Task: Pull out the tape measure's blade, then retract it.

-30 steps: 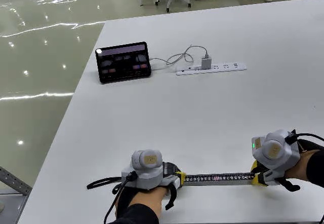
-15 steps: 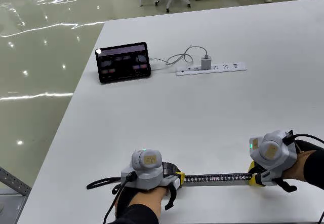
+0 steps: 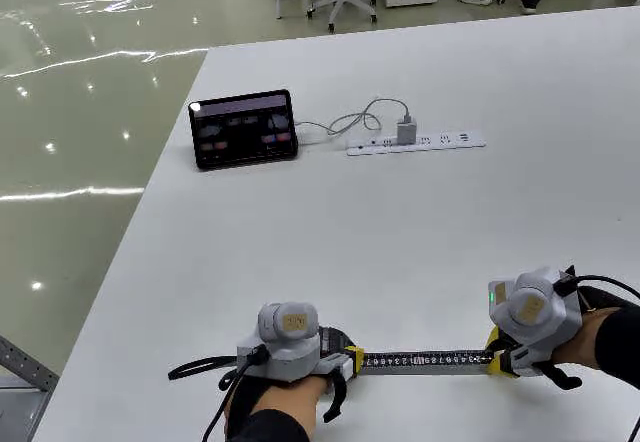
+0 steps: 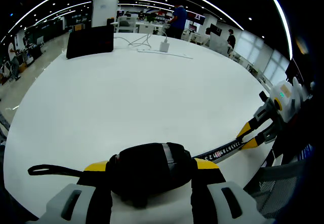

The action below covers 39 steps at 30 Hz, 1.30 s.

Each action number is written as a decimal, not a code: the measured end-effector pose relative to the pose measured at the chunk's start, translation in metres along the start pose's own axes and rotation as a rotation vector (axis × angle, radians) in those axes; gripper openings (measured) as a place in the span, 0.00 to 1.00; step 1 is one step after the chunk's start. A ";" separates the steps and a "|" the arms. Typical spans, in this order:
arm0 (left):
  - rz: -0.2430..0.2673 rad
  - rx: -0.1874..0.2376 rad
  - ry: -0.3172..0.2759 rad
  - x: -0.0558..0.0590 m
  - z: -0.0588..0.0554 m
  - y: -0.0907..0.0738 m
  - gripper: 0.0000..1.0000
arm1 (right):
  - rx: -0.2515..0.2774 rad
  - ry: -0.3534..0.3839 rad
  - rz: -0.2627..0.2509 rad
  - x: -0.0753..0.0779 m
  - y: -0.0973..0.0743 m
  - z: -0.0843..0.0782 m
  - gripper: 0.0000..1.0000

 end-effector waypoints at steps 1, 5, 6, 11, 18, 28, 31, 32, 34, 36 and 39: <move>0.000 0.000 0.000 0.000 0.000 0.000 0.59 | 0.000 0.001 0.000 0.000 0.000 0.000 0.11; 0.000 0.000 0.000 0.000 0.000 0.000 0.59 | 0.000 0.002 0.001 0.000 0.001 0.001 0.11; 0.000 0.000 -0.001 0.000 0.000 0.000 0.59 | 0.001 0.002 0.001 -0.001 0.001 0.001 0.11; 0.000 0.000 0.000 0.000 0.000 0.000 0.59 | 0.003 0.004 -0.001 -0.002 0.001 0.003 0.11; 0.000 0.000 -0.001 0.000 0.000 0.000 0.59 | 0.007 0.005 0.000 -0.003 0.002 0.005 0.11; 0.000 0.000 -0.001 0.000 0.000 0.001 0.59 | 0.009 0.003 0.003 -0.003 0.004 0.007 0.11; 0.000 0.001 -0.002 0.000 0.000 0.001 0.59 | 0.010 0.002 0.003 -0.004 0.004 0.008 0.11; 0.000 0.001 -0.002 0.000 0.000 0.000 0.59 | 0.010 0.002 0.004 -0.004 0.005 0.008 0.11; -0.001 0.001 -0.003 0.000 0.000 0.000 0.59 | 0.011 0.002 0.003 -0.004 0.005 0.009 0.11; -0.001 0.001 -0.003 0.000 0.000 0.000 0.59 | 0.013 0.003 0.004 -0.004 0.005 0.009 0.11; -0.001 0.001 -0.003 0.000 0.000 0.000 0.59 | 0.014 0.002 0.004 -0.005 0.006 0.010 0.11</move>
Point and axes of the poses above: the centre of the closed fingertips' face, and the gripper's own axes: y roughly forward along the fingers, x roughly to its right, z roughly out of its top, the point moved 8 cm from there along -y, roughly backward along the fingers, and after that the axes turned 14 degrees about y, right-handed, at the moved point
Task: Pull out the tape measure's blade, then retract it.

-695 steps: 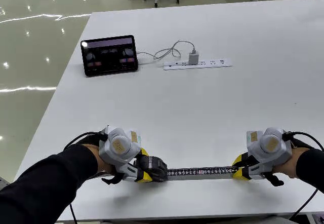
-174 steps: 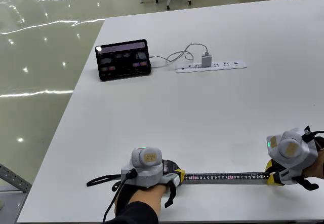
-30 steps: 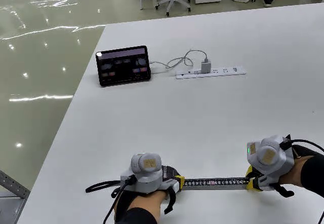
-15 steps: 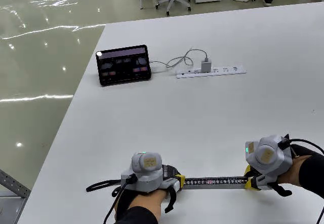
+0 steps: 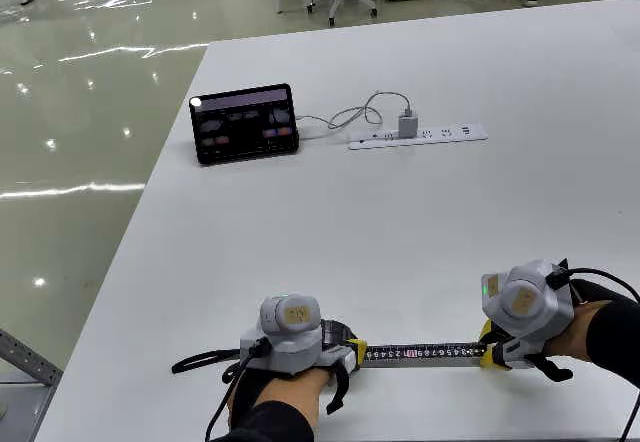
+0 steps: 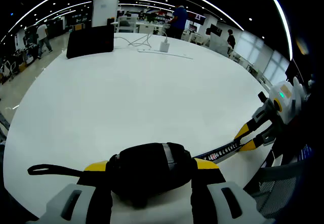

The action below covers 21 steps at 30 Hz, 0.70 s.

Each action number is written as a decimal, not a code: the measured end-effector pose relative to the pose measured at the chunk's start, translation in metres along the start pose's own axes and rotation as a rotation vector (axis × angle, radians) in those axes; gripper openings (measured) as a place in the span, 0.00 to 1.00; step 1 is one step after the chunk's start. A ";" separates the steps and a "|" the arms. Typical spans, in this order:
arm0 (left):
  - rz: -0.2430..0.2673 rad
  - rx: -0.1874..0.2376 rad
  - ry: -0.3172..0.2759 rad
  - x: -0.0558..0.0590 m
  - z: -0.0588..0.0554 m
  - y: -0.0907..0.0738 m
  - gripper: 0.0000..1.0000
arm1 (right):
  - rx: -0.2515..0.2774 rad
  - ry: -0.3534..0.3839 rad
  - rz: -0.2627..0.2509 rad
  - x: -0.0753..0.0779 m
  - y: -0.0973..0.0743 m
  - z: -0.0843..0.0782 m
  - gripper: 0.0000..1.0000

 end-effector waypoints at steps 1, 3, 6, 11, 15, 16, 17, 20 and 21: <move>0.000 0.000 0.000 0.000 0.000 0.000 0.59 | 0.000 0.000 0.000 0.000 0.000 0.000 0.11; 0.000 0.000 -0.001 0.000 0.000 0.000 0.59 | 0.000 -0.001 0.001 0.000 0.001 0.001 0.11; -0.001 0.000 -0.002 0.000 0.000 0.001 0.59 | 0.000 -0.002 0.001 -0.001 0.001 0.002 0.11; -0.003 0.000 -0.003 -0.001 0.000 0.001 0.58 | 0.002 0.000 -0.001 -0.002 0.001 0.002 0.11; -0.005 0.001 -0.005 -0.001 0.000 0.000 0.58 | 0.002 -0.001 -0.001 -0.003 0.001 0.003 0.11; -0.006 0.002 -0.004 -0.001 0.000 0.000 0.58 | 0.002 0.000 -0.001 -0.003 0.001 0.003 0.11; -0.006 0.002 -0.005 -0.001 0.000 0.000 0.58 | 0.002 -0.001 0.000 -0.003 0.001 0.003 0.11; -0.008 0.002 -0.005 -0.001 0.000 0.000 0.58 | 0.002 0.000 0.001 -0.003 0.002 0.004 0.11; -0.008 0.002 -0.004 -0.001 0.000 0.000 0.58 | 0.001 0.000 0.001 -0.003 0.002 0.005 0.11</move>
Point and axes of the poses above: the centre of the closed fingertips' face, and the gripper's own axes: y roughly forward along the fingers, x roughly to its right, z roughly out of its top, the point moved 8 cm from there along -y, roughly backward along the fingers, and after that the axes turned 14 degrees about y, right-handed, at the moved point
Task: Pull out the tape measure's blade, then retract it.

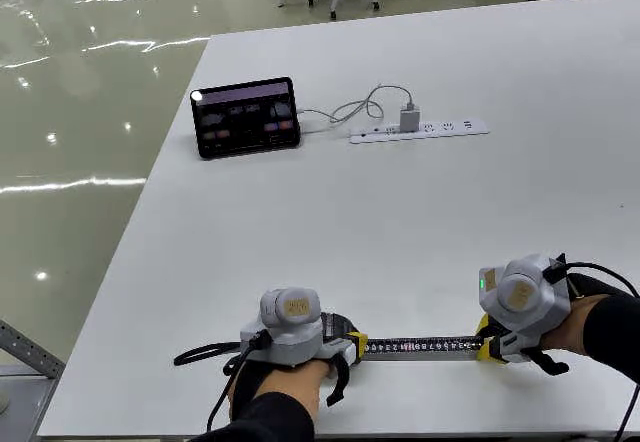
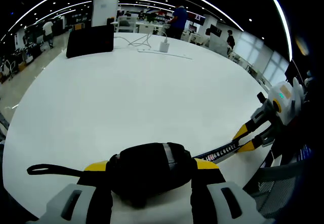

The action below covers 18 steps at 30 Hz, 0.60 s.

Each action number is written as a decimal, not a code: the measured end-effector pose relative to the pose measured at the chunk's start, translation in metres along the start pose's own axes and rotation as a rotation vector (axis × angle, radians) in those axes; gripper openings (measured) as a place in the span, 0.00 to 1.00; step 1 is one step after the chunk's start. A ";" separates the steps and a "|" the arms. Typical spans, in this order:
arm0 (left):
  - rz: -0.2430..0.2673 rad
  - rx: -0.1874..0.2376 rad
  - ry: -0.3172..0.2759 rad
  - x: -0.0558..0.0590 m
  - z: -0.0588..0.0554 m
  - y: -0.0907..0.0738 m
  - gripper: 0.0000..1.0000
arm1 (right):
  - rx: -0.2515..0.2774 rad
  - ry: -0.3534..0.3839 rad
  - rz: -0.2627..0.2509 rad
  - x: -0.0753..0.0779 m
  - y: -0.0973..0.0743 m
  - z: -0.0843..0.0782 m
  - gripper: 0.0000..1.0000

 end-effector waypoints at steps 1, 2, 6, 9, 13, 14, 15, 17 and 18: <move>0.000 0.000 0.000 0.000 0.000 0.000 0.58 | -0.001 -0.001 0.001 0.000 0.000 0.000 0.11; 0.000 -0.001 0.000 0.000 0.000 0.000 0.58 | -0.002 -0.003 0.001 0.000 0.000 0.001 0.11; 0.000 0.000 0.000 0.000 0.000 0.001 0.58 | -0.004 -0.009 0.003 0.000 0.001 0.002 0.11; 0.000 0.000 0.000 0.000 0.000 0.000 0.58 | -0.001 -0.007 0.003 -0.001 0.002 0.004 0.11; 0.001 0.000 0.000 0.000 0.000 0.001 0.58 | 0.005 -0.003 0.004 -0.001 0.002 0.005 0.11; 0.001 0.000 0.001 0.000 0.000 0.000 0.58 | 0.005 -0.003 0.004 -0.001 0.002 0.005 0.11; 0.001 0.000 0.001 0.000 0.000 0.000 0.58 | 0.007 -0.004 0.003 -0.001 0.003 0.005 0.11; 0.001 0.000 0.000 0.000 0.000 0.001 0.58 | 0.009 -0.005 0.003 -0.001 0.003 0.005 0.11; 0.001 0.000 0.000 0.000 0.000 0.001 0.58 | 0.009 -0.005 0.003 -0.001 0.003 0.005 0.11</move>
Point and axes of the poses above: the centre of the closed fingertips' face, and the gripper's own axes: y roughly forward along the fingers, x roughly to its right, z roughly out of its top, the point moved 8 cm from there along -y, roughly backward along the fingers, and after that the axes turned 14 degrees about y, right-handed, at the moved point
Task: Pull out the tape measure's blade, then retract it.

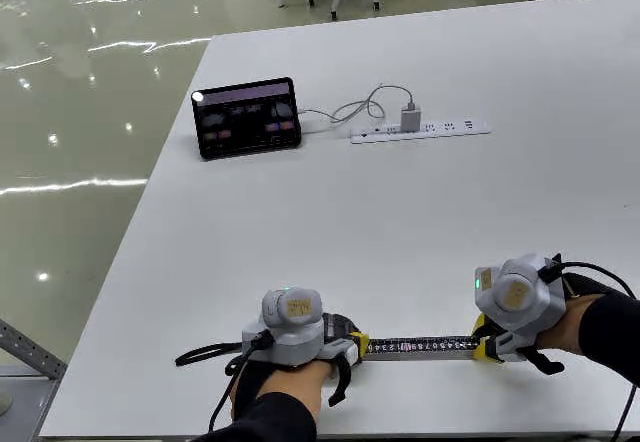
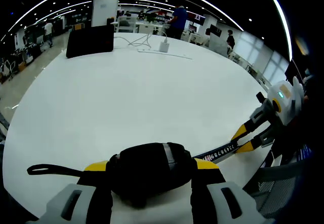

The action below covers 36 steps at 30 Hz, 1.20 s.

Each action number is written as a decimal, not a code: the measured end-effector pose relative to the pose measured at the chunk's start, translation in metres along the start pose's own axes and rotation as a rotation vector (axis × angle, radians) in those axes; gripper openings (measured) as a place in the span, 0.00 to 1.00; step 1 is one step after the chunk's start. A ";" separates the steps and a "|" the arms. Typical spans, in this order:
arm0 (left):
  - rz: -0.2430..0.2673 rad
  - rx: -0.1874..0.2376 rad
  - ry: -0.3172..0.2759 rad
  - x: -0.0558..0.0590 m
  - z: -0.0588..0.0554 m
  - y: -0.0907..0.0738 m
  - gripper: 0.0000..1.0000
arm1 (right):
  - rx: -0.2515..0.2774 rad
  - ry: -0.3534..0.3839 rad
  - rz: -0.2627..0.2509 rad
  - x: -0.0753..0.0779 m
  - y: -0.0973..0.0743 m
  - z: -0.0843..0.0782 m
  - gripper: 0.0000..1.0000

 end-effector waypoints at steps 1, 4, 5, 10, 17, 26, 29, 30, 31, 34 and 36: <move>0.000 0.000 0.000 0.000 0.000 0.000 0.58 | 0.000 -0.002 0.001 0.000 0.000 0.000 0.11; 0.001 0.000 -0.001 0.000 0.000 0.000 0.58 | 0.004 -0.001 0.005 0.001 0.001 0.001 0.11; 0.001 0.000 -0.001 0.000 0.000 0.000 0.58 | 0.008 -0.005 0.004 0.001 0.001 0.001 0.11; 0.001 0.001 -0.001 0.000 0.000 0.000 0.58 | 0.005 -0.004 0.003 0.000 0.002 0.002 0.11; 0.000 0.002 -0.002 0.000 0.000 0.000 0.58 | 0.012 0.003 0.001 -0.002 0.003 0.005 0.11; -0.001 0.001 -0.002 0.000 0.000 0.000 0.58 | 0.016 0.007 0.003 -0.003 0.005 0.008 0.11; -0.001 0.001 -0.002 0.000 0.000 -0.001 0.58 | 0.018 0.007 0.004 -0.004 0.006 0.010 0.11; -0.001 0.001 -0.002 0.000 0.000 0.000 0.58 | 0.018 0.006 0.004 -0.004 0.006 0.010 0.11; -0.001 0.001 -0.002 0.000 0.000 0.000 0.58 | 0.018 0.006 0.005 -0.004 0.007 0.010 0.11; -0.001 0.001 -0.002 0.000 0.000 0.000 0.58 | 0.019 0.006 0.005 -0.004 0.007 0.012 0.11; -0.001 0.001 -0.002 0.000 0.000 0.000 0.58 | 0.020 0.004 0.005 -0.005 0.007 0.012 0.11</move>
Point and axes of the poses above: the centre of the closed fingertips' face, and the gripper's own axes: y roughly forward along the fingers, x roughly to its right, z roughly out of its top, the point moved 8 cm from there along -y, roughly backward along the fingers, and after that the axes turned 14 degrees about y, right-handed, at the moved point
